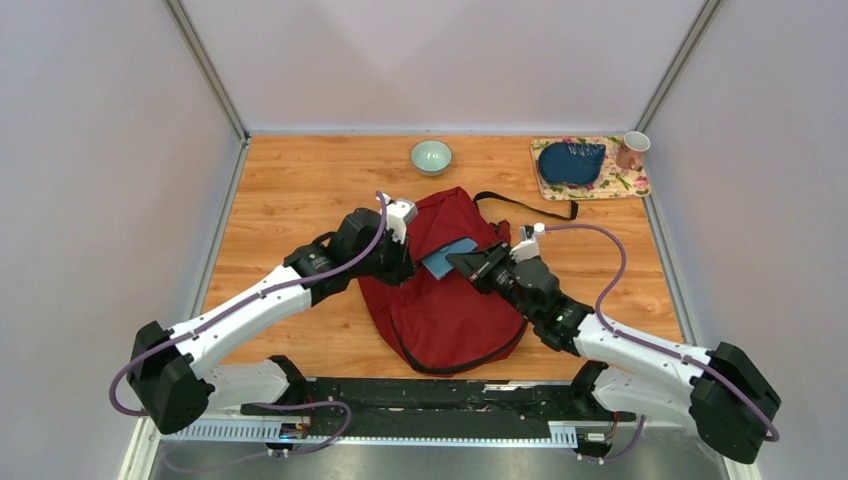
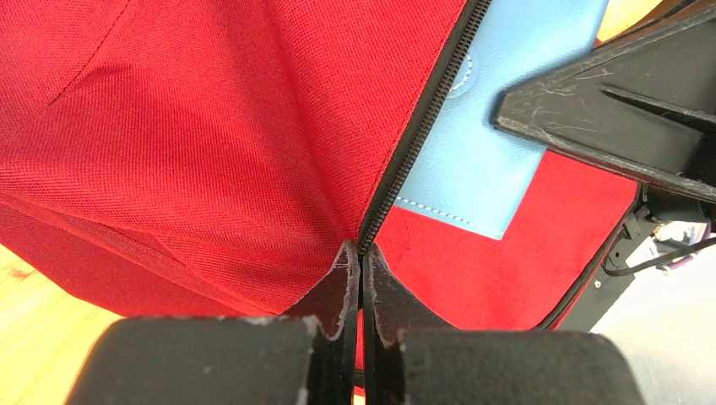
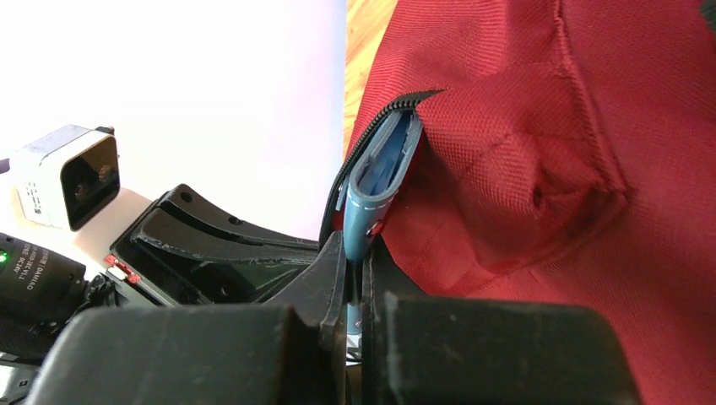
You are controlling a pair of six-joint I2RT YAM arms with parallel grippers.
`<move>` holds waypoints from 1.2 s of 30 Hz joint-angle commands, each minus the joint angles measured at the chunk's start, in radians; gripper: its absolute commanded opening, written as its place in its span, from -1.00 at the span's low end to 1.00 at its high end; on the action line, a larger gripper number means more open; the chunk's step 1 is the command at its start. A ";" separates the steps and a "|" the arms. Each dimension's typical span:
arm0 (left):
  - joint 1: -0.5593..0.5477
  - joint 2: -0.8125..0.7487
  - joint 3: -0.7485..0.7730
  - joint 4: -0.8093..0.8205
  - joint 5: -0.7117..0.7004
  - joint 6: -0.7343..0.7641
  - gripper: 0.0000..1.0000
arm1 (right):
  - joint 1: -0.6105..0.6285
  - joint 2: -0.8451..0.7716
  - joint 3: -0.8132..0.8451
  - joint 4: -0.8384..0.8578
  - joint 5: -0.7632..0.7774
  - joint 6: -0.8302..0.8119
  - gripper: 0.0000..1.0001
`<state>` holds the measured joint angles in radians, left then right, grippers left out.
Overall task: Pack the student bag
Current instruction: Place the personal item in the student bag.
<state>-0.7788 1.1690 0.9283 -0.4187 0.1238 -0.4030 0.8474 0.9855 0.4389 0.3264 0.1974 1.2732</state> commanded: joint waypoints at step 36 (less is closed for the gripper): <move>-0.004 -0.068 0.086 -0.025 -0.081 0.016 -1.00 | 0.136 0.393 0.328 -0.062 0.246 0.132 -1.00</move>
<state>-0.7784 1.1362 0.9573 -0.4671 0.0784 -0.3866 0.9783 1.3476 0.7200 0.1814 0.3779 1.3365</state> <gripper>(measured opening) 0.009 0.038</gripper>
